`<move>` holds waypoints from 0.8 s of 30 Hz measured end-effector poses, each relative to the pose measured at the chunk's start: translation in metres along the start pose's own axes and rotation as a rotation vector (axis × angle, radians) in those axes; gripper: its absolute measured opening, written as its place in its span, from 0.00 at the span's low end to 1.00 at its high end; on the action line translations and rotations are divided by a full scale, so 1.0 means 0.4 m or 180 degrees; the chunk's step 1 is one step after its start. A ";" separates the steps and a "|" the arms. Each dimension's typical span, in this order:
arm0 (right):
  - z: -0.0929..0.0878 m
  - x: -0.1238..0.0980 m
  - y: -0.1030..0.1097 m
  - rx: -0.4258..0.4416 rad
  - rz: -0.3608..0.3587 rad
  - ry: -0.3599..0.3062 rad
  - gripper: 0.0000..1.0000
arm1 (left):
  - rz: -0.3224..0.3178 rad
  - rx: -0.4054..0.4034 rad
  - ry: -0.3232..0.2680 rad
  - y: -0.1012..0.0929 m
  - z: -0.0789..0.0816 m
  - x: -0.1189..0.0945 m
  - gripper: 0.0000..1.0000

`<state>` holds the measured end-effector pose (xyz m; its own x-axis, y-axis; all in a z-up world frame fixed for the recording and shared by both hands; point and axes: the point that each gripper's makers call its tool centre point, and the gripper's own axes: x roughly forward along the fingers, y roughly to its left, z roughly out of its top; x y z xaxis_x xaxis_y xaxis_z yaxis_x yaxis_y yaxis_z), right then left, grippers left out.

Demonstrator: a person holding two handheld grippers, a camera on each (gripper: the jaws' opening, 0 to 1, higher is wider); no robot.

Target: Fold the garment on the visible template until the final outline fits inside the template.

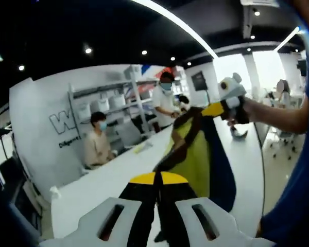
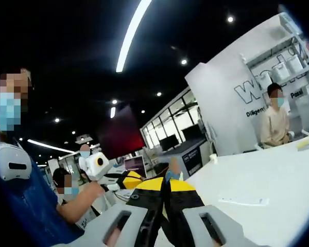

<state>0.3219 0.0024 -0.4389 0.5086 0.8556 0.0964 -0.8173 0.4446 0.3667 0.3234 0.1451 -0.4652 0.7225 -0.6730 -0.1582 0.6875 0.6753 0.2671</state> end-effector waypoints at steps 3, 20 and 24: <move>0.055 0.005 0.033 -0.0133 0.0078 -0.0096 0.00 | 0.0079 0.0091 -0.0129 0.020 0.063 -0.023 0.00; 0.189 -0.029 0.152 -0.0491 0.0277 -0.0200 0.00 | 0.0051 0.0441 -0.0284 -0.006 0.211 -0.094 0.00; 0.190 -0.055 0.189 -0.0531 0.0321 -0.0138 0.00 | 0.0008 0.0489 -0.0259 -0.025 0.220 -0.123 0.00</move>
<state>0.2696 -0.0032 -0.3429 0.4301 0.8874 0.1658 -0.8964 0.3981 0.1950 0.2745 0.1450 -0.3762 0.7117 -0.6978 -0.0815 0.6619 0.6272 0.4106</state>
